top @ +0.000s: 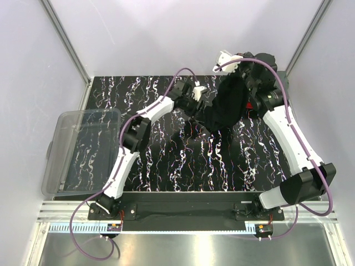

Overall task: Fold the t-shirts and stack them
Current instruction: Flatten the tshirt out

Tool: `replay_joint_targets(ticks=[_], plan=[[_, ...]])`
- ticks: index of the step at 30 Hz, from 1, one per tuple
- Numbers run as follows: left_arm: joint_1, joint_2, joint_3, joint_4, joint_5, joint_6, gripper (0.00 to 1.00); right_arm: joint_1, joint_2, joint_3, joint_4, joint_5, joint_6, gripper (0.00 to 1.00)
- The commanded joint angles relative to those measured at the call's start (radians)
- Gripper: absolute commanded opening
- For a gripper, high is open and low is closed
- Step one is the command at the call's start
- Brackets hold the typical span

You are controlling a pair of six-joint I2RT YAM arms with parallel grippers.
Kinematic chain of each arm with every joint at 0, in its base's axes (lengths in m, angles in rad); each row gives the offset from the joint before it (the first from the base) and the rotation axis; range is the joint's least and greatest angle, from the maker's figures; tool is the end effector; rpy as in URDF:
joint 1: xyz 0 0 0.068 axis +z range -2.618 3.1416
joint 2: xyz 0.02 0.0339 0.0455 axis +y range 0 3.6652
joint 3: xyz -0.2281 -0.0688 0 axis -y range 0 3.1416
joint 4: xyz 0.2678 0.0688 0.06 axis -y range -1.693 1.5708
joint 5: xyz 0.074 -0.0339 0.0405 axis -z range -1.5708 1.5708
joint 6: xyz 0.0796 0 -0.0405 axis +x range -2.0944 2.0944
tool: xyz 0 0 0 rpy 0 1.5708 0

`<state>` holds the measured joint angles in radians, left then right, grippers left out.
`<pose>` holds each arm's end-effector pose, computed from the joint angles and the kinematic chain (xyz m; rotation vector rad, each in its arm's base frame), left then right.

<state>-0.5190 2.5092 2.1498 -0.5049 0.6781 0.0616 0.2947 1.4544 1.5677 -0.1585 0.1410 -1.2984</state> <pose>0.4650 -0.3231 0.1069 0.9913 2.2221 -1.0305 0.3912 0.1071 0.4230 -1.1257 1.2600 -0.8794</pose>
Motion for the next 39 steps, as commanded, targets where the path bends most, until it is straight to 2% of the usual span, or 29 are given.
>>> replay_joint_targets(ticks=[1, 7, 12, 22, 27, 28, 31, 32, 33, 36, 39], plan=[[-0.001, 0.033, 0.085, 0.097, -0.018, -0.089, 0.64, 0.011, -0.063, -0.012, 0.047, 0.026, 0.037, 0.0], [-0.009, 0.048, 0.101, 0.104, -0.061, -0.129, 0.62, 0.027, -0.084, -0.02, 0.022, 0.039, 0.065, 0.0], [-0.013, 0.051, 0.094, 0.112, -0.061, -0.16, 0.44, 0.034, -0.091, -0.038, 0.02, 0.037, 0.063, 0.0], [-0.022, 0.046, 0.068, 0.075, -0.14, -0.198, 0.48, 0.038, -0.083, -0.029, 0.019, 0.034, 0.047, 0.0], [-0.021, 0.051, 0.022, 0.06, -0.111, -0.215, 0.46, 0.038, -0.1, -0.049, 0.02, 0.042, 0.039, 0.0], [-0.021, 0.053, 0.015, 0.06, -0.107, -0.215, 0.44, 0.04, -0.104, -0.054, 0.022, 0.043, 0.037, 0.0], [-0.022, 0.053, 0.002, 0.062, -0.097, -0.207, 0.23, 0.04, -0.114, -0.075, 0.02, 0.037, 0.034, 0.0], [-0.022, 0.05, 0.001, 0.063, -0.097, -0.204, 0.04, 0.038, -0.112, -0.078, 0.02, 0.037, 0.034, 0.0], [-0.024, 0.046, 0.001, 0.065, -0.097, -0.203, 0.0, 0.04, -0.112, -0.081, 0.022, 0.035, 0.036, 0.0], [-0.018, 0.007, -0.004, 0.069, -0.054, -0.192, 0.0, 0.038, -0.103, -0.08, 0.028, 0.037, 0.042, 0.0], [0.01, -0.099, -0.057, 0.068, 0.006, -0.192, 0.0, 0.038, -0.088, -0.078, 0.042, 0.049, 0.05, 0.0]])
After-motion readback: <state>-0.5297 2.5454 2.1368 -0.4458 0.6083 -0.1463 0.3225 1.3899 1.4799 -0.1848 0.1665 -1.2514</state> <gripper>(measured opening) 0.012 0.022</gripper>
